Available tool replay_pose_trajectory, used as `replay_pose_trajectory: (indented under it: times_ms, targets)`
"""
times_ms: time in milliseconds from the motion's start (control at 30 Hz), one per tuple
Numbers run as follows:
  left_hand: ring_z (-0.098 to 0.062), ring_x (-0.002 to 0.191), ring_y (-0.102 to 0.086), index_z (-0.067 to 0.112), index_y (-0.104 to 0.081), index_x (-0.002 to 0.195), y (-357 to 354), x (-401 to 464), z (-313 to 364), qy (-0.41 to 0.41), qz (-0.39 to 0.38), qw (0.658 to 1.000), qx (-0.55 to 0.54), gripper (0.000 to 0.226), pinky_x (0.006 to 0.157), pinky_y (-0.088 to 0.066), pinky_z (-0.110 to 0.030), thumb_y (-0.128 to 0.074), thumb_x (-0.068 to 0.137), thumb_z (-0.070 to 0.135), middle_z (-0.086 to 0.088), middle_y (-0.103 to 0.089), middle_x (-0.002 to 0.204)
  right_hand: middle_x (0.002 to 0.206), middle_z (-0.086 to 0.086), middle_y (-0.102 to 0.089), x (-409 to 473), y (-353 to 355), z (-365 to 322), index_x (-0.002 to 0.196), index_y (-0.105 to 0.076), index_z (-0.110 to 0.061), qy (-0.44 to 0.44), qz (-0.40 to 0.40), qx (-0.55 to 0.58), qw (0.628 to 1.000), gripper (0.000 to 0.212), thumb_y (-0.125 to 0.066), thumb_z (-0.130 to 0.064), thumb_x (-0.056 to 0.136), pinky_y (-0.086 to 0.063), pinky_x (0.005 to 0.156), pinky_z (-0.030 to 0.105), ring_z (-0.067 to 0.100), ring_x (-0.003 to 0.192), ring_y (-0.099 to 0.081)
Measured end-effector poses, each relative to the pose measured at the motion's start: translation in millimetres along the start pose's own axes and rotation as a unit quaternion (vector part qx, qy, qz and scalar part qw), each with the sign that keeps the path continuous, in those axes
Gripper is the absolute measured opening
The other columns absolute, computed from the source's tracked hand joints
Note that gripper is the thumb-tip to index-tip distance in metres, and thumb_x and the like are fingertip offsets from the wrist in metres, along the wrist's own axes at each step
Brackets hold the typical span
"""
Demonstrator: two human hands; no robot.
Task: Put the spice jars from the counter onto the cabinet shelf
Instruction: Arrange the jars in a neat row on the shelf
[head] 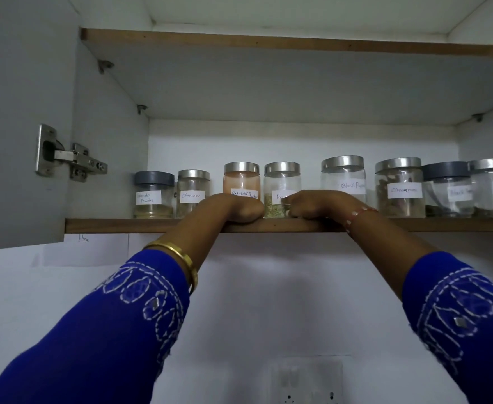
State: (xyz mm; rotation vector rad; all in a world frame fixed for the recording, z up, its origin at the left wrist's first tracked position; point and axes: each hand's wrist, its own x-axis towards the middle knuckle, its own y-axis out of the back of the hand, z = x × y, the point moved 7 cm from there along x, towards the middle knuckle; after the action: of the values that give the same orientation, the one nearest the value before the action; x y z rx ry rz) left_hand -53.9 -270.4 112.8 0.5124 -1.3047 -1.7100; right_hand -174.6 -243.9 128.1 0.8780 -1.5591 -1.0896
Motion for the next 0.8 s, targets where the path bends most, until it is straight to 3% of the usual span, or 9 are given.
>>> replay_pose_trajectory:
  times_ms: [167,367,500,567,667,733,800]
  targets:
    - [-0.014,0.060,-0.044,0.016,-0.048,0.071,0.3,12.4,-4.1,0.025,-0.029,0.999,-0.015,0.024,0.061,-0.036,-0.026,-0.036,0.091,0.019,-0.005,-0.049,0.071,0.147,0.019,-0.037,26.5,-11.0,-3.5,0.141,-0.033,0.002,0.007,-0.022,-0.025,0.999,0.044,-0.030,-0.007,0.098,-0.035,0.105,0.032,0.030,0.132,-0.041]
    - [-0.017,0.076,-0.052,0.017,-0.054,0.079,3.3,34.6,-11.6,0.037,-0.017,0.999,-0.012,0.017,0.083,-0.043,-0.032,-0.042,0.090,0.023,-0.007,-0.055,0.087,0.157,0.013,-0.017,57.3,-18.7,-1.6,0.149,-0.015,-0.003,0.032,-0.049,-0.093,0.994,0.051,-0.027,-0.011,0.099,-0.024,0.114,0.034,0.027,0.144,-0.022]
    - [-0.013,0.067,-0.048,0.016,-0.049,0.075,4.4,42.6,-10.3,0.042,-0.018,0.999,0.000,0.023,0.065,-0.040,-0.026,-0.039,0.094,0.021,-0.004,-0.050,0.078,0.155,0.013,-0.023,74.5,-20.6,-2.1,0.147,-0.022,-0.005,0.009,-0.082,-0.099,0.992,0.052,-0.035,-0.014,0.098,-0.033,0.107,0.036,0.029,0.139,-0.029]
    - [-0.016,0.079,-0.054,0.015,-0.054,0.089,4.3,47.0,-11.3,0.043,-0.020,0.999,0.018,0.020,0.074,-0.044,-0.028,-0.039,0.095,0.025,-0.007,-0.056,0.092,0.154,0.010,-0.024,101.9,-23.8,6.6,0.148,-0.023,-0.013,-0.015,-0.107,-0.097,0.989,0.068,-0.050,-0.026,0.086,-0.037,0.107,0.041,0.033,0.137,-0.031]
    - [-0.022,0.109,-0.052,0.015,-0.049,0.124,3.6,48.8,-16.7,0.058,-0.026,0.997,0.049,0.035,0.101,-0.040,-0.037,-0.040,0.095,0.034,-0.009,-0.053,0.122,0.149,0.006,-0.034,203.2,-38.9,46.8,0.141,-0.033,-0.031,-0.069,-0.138,-0.069,0.986,0.107,-0.062,-0.053,0.041,-0.046,0.094,0.054,0.037,0.128,-0.041]
    - [-0.023,0.114,-0.051,0.016,-0.045,0.128,4.1,51.1,-17.0,0.052,-0.021,0.997,0.044,0.038,0.105,-0.038,-0.038,-0.039,0.095,0.035,-0.009,-0.051,0.125,0.147,0.002,-0.034,272.3,-51.0,68.6,0.137,-0.036,-0.041,-0.074,-0.146,-0.049,0.985,0.110,-0.064,-0.053,0.031,-0.046,0.090,0.056,0.037,0.128,-0.041]
    - [-0.023,0.114,-0.050,0.017,-0.043,0.129,3.5,52.3,-16.1,0.056,-0.021,0.997,0.039,0.039,0.105,-0.038,-0.038,-0.039,0.096,0.035,-0.009,-0.050,0.124,0.145,0.001,-0.035,271.8,-56.6,63.3,0.135,-0.037,-0.043,-0.070,-0.136,-0.049,0.987,0.109,-0.064,-0.058,0.031,-0.046,0.089,0.057,0.036,0.126,-0.042]
